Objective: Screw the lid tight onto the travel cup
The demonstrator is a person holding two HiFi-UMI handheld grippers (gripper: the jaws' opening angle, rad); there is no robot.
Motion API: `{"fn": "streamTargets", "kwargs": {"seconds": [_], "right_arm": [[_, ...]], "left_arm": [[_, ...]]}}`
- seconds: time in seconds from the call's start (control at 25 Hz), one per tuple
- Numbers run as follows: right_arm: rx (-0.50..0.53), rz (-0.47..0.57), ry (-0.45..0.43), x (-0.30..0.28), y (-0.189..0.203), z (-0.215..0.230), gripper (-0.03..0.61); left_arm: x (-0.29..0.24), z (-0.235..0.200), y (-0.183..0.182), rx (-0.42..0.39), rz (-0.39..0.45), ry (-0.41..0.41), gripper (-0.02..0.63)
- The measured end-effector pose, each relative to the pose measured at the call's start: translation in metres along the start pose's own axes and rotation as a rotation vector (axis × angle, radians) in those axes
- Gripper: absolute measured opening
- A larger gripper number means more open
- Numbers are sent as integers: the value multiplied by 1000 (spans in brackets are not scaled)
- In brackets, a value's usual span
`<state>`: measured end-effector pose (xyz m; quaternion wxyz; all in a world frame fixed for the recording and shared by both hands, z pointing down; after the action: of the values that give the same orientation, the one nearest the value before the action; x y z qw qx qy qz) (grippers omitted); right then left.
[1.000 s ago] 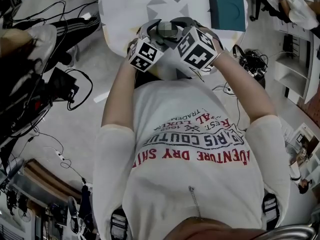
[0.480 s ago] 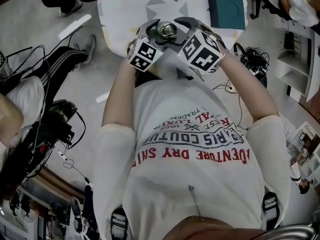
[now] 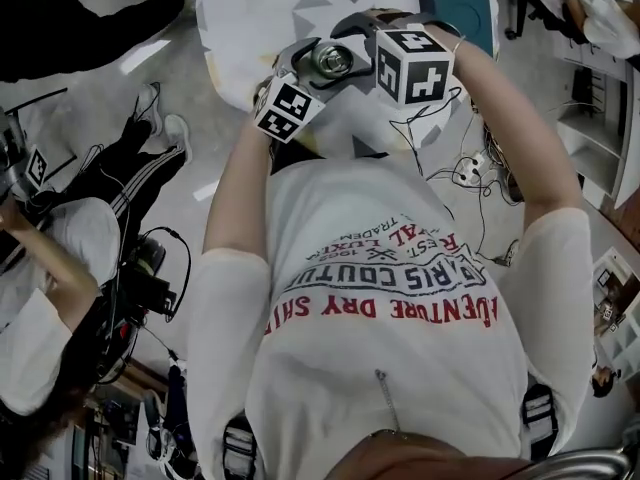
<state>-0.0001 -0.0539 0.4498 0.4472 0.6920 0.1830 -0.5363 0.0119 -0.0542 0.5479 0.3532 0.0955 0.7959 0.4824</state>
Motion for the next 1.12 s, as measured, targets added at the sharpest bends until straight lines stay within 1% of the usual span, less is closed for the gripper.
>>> {"fn": "streamTargets", "kwargs": {"seconds": [0.12, 0.2, 0.28, 0.36, 0.48, 0.56, 0.64, 0.76, 0.92, 0.96, 1.04, 1.12], "right_arm": [[26, -11, -70, -5, 1, -2, 249], [44, -18, -102, -7, 1, -3, 241], [46, -19, -106, -8, -1, -3, 239], [22, -17, -87, -8, -1, -3, 238], [-58, 6, -23, -9, -2, -3, 238], [-138, 28, 35, -8, -2, -1, 238], [-257, 54, 103, -7, 0, 1, 236], [-456, 105, 231, -6, 2, 0, 236], [-660, 132, 394, -7, 4, -4, 236], [-694, 124, 424, -7, 4, -5, 236], [-716, 99, 459, -7, 5, -4, 236], [-708, 104, 446, -7, 5, -3, 237]], "left_arm": [[-3, -1, -1, -4, 6, 0, 391], [-3, -2, 1, 3, -1, 1, 393], [-3, -2, 1, 6, -4, 0, 393], [-4, -1, 2, 9, -7, 4, 393], [-2, -2, 5, 14, -12, 7, 393], [-1, -3, 3, 11, -4, 8, 394], [-2, -4, 2, 14, -6, 12, 394], [-1, -4, -1, 16, -3, 11, 396], [-2, -2, -2, 10, 6, 14, 396], [-2, -1, -1, 12, 3, 15, 396], [-2, -2, 1, 15, -3, 13, 396], [-2, -2, 1, 16, -9, 15, 396]]}}
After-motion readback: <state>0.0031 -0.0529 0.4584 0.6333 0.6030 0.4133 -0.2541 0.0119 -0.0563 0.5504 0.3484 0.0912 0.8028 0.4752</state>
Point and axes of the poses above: the fingertips, and each gripper's own axes: x backward along the fingers, z to its right, y out of its underside, the point moved 2 cm from there along x, backward along the fingers, and after that the axes turned 7 degrees about x, right-handed, at the moved point
